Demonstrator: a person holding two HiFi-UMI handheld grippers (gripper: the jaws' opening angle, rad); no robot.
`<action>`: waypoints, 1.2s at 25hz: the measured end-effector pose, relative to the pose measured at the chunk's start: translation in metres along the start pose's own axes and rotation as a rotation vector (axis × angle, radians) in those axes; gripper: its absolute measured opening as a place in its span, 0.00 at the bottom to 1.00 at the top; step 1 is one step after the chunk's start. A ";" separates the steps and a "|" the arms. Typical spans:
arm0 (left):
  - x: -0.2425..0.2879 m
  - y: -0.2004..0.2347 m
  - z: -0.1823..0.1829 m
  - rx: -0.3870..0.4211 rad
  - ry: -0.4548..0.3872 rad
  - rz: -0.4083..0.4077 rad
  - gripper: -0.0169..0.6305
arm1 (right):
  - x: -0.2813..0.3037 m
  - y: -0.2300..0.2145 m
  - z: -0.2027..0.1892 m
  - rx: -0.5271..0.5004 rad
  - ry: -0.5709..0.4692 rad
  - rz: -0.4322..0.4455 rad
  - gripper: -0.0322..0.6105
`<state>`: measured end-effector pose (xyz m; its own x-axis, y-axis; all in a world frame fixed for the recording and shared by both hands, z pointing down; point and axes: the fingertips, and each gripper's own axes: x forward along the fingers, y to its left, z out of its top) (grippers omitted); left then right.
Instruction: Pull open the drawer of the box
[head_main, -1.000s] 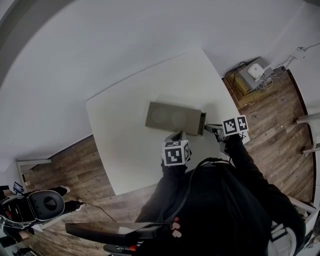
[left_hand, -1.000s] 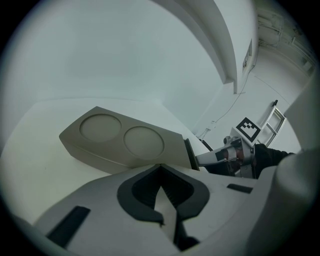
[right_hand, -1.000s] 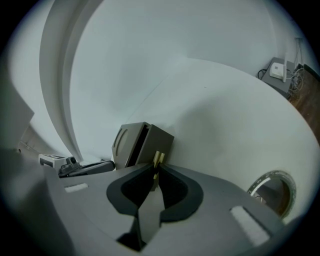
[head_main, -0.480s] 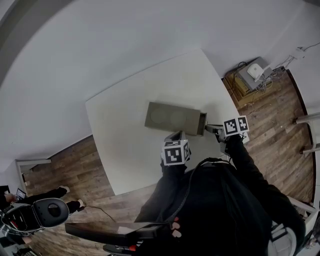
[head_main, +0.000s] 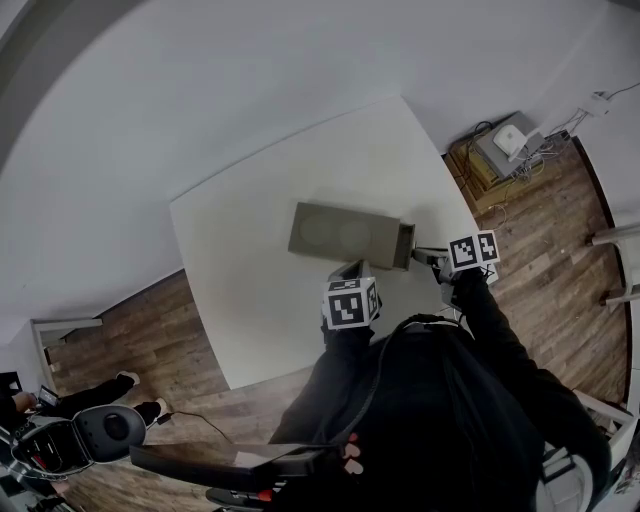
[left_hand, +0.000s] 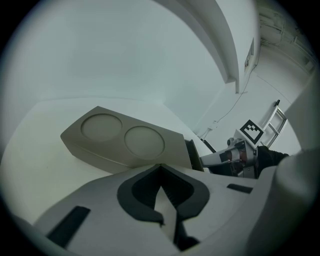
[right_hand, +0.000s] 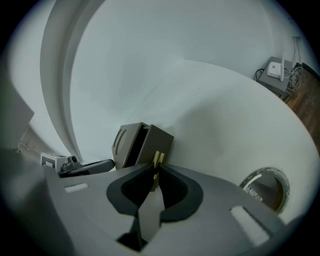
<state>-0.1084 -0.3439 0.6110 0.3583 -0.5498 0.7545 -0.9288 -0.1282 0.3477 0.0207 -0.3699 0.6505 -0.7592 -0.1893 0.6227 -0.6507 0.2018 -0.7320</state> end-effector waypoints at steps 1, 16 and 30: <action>0.001 0.000 0.001 0.001 -0.001 0.002 0.02 | -0.001 -0.001 0.001 0.000 -0.002 0.000 0.10; 0.006 0.000 -0.001 0.000 0.000 0.007 0.02 | 0.000 -0.007 0.001 -0.001 -0.003 0.001 0.10; 0.005 0.004 0.004 -0.001 0.003 0.007 0.02 | -0.006 -0.010 0.003 0.013 -0.005 -0.009 0.10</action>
<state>-0.1105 -0.3507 0.6141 0.3519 -0.5483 0.7586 -0.9313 -0.1231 0.3430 0.0313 -0.3735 0.6533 -0.7533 -0.1962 0.6278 -0.6572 0.1874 -0.7300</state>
